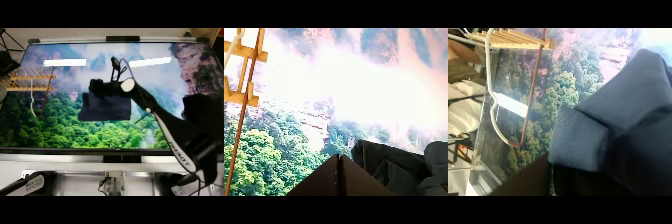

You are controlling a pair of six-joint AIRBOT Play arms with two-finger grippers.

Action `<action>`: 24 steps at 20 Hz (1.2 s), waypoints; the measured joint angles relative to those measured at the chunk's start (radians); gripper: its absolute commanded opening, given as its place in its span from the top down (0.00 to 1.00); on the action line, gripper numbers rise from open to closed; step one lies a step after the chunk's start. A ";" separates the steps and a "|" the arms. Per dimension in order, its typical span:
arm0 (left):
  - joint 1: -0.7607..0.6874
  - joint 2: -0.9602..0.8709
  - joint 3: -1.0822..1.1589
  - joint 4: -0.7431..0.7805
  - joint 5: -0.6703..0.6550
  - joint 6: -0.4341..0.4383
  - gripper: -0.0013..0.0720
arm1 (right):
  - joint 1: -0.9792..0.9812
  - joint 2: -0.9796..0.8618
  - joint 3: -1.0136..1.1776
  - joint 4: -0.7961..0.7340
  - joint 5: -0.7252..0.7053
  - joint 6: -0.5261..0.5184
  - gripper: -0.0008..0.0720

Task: Fold the shirts.

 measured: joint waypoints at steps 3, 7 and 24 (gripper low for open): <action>0.007 0.005 -0.024 0.005 -0.008 0.000 0.93 | 0.011 -0.049 0.016 0.036 0.013 0.003 0.18; 0.010 0.006 -0.052 0.006 -0.011 0.007 0.93 | -0.089 -0.008 0.023 -0.129 0.201 0.054 0.18; -0.005 0.007 -0.064 -0.008 0.000 0.029 0.93 | -0.422 -0.174 0.026 -0.389 0.632 0.014 0.10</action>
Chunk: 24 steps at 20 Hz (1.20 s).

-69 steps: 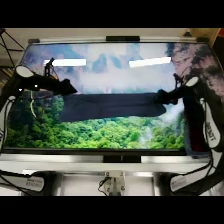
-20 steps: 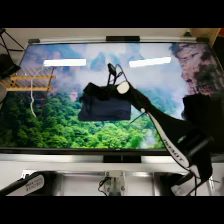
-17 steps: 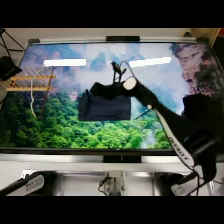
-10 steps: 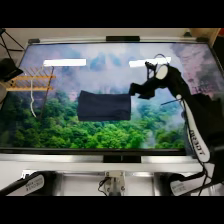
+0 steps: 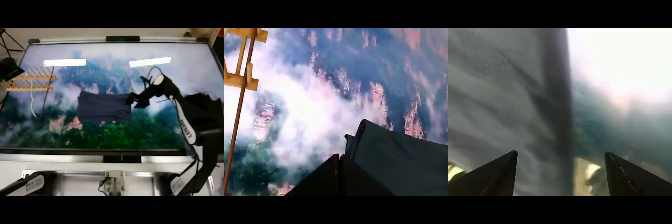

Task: Fold the shirts.

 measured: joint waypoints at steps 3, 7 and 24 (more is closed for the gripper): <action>-0.009 0.000 0.000 -0.006 0.005 -0.002 0.93 | 0.026 -0.034 -0.001 0.032 -0.021 -0.052 0.89; -0.035 0.000 0.000 -0.010 0.021 -0.009 0.93 | 0.009 -0.029 0.045 0.162 -0.010 -0.171 0.90; -0.163 -0.002 0.000 -0.012 0.043 -0.023 0.93 | -0.760 0.433 0.240 -0.037 0.119 -0.080 0.90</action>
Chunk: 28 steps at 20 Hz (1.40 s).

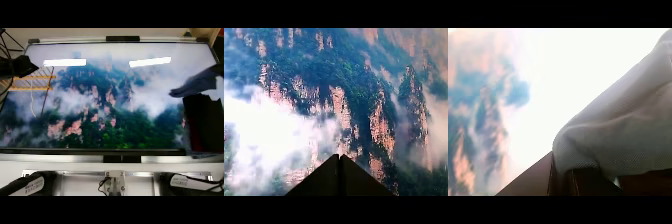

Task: Fold the shirts.

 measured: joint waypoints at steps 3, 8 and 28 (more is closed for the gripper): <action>-0.031 0.000 0.000 0.000 0.000 0.000 0.93 | -0.114 0.031 0.000 -0.034 0.004 0.031 0.90; -0.056 0.000 0.000 0.000 0.000 0.000 0.93 | -0.254 0.076 0.000 -0.069 0.105 0.103 0.90; -0.063 -0.005 0.000 0.000 0.059 0.000 0.93 | -0.326 0.148 -0.453 -0.544 0.427 0.119 0.04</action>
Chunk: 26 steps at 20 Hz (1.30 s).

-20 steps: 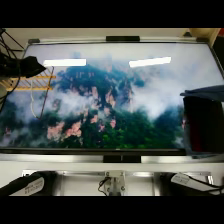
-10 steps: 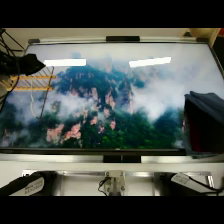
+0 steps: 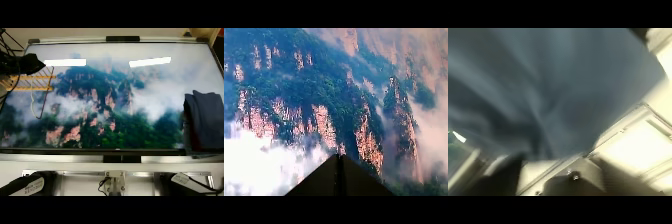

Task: Fold the shirts.

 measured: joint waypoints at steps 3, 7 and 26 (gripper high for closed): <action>0.000 0.000 0.000 0.000 0.001 0.000 0.94 | 0.000 0.002 -0.005 -0.007 -0.056 -0.013 0.05; -0.011 -0.011 0.011 0.031 -0.018 0.010 0.94 | 0.025 0.003 0.187 0.032 -0.178 -0.030 0.05; -0.229 -0.026 -0.142 0.456 -0.357 -0.109 0.01 | 0.908 -0.151 0.392 0.178 -0.094 0.056 0.05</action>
